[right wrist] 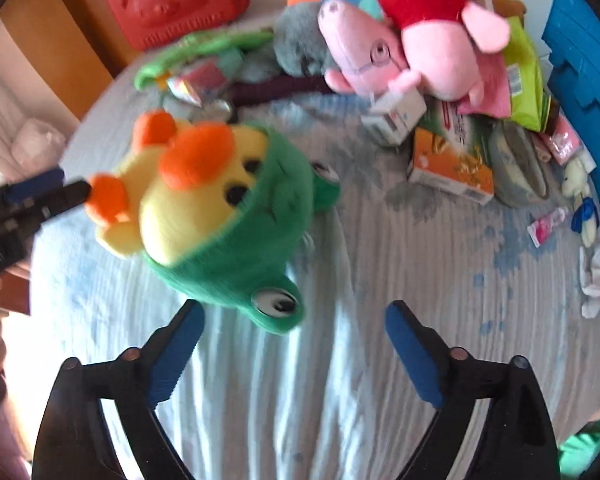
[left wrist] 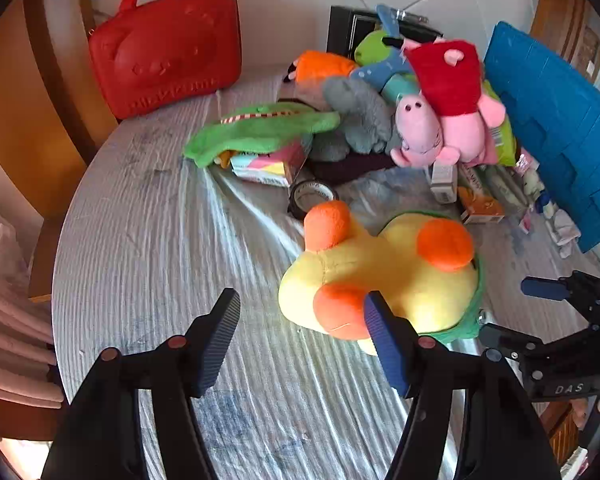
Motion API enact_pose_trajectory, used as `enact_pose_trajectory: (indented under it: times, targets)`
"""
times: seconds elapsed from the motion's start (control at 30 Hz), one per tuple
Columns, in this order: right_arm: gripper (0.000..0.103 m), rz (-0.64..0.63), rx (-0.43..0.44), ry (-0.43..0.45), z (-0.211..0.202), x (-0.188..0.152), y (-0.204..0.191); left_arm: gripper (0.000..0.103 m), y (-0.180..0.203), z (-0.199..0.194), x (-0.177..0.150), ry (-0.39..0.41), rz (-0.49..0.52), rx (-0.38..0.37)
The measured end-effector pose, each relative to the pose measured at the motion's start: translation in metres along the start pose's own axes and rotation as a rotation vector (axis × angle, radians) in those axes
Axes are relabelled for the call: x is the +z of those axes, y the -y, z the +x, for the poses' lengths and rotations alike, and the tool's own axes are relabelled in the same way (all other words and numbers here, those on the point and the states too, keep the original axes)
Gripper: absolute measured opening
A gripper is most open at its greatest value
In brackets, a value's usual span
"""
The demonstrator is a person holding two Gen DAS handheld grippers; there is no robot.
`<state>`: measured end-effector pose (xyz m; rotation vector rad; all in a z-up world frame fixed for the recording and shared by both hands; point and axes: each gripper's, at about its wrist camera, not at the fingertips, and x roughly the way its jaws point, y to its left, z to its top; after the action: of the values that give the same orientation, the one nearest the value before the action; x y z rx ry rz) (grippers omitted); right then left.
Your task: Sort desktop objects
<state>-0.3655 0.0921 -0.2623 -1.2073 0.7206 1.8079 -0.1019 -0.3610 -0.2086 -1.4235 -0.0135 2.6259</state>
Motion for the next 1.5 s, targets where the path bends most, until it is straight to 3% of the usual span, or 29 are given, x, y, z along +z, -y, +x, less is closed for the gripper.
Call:
enact_pose_trajectory:
  times: [0.13, 0.23, 0.4, 0.77, 0.83, 0.87, 0.9, 1.0, 1.23, 1.5]
  targets:
    - [0.095, -0.009, 0.002, 0.060, -0.018, 0.012, -0.010, 0.081, 0.007, -0.014, 0.001, 0.043, 0.034, -0.025]
    - [0.102, 0.019, 0.003, 0.066, -0.019, 0.014, -0.008, 0.081, 0.020, 0.014, -0.010, -0.041, 0.091, -0.019]
    - [0.103, 0.048, 0.025, 0.037, -0.010, 0.015, -0.010, 0.081, 0.036, 0.056, -0.031, -0.137, 0.148, 0.014]
    - [0.103, 0.088, 0.108, -0.015, 0.036, 0.029, -0.014, 0.081, 0.032, 0.087, -0.017, -0.135, 0.142, 0.014]
    - [0.103, 0.081, 0.121, -0.019, 0.043, 0.033, -0.015, 0.074, 0.030, 0.091, -0.015, -0.137, 0.126, -0.018]
    - [0.099, 0.069, 0.119, -0.030, 0.047, 0.033, -0.016, 0.067, 0.030, 0.091, -0.015, -0.127, 0.128, -0.021]
    - [0.085, 0.057, 0.115, -0.038, 0.050, 0.033, -0.018, 0.065, 0.032, 0.090, -0.015, -0.121, 0.137, -0.012]
    - [0.077, 0.020, 0.109, -0.022, 0.045, 0.032, -0.026, 0.057, 0.035, 0.084, -0.015, -0.101, 0.144, -0.010]
    - [0.077, -0.041, 0.088, 0.078, -0.001, 0.041, -0.026, 0.056, 0.044, 0.045, 0.007, 0.009, 0.119, -0.036]
    - [0.077, -0.089, 0.045, 0.240, -0.083, 0.053, -0.008, 0.056, 0.084, -0.013, 0.051, 0.178, 0.148, -0.075]
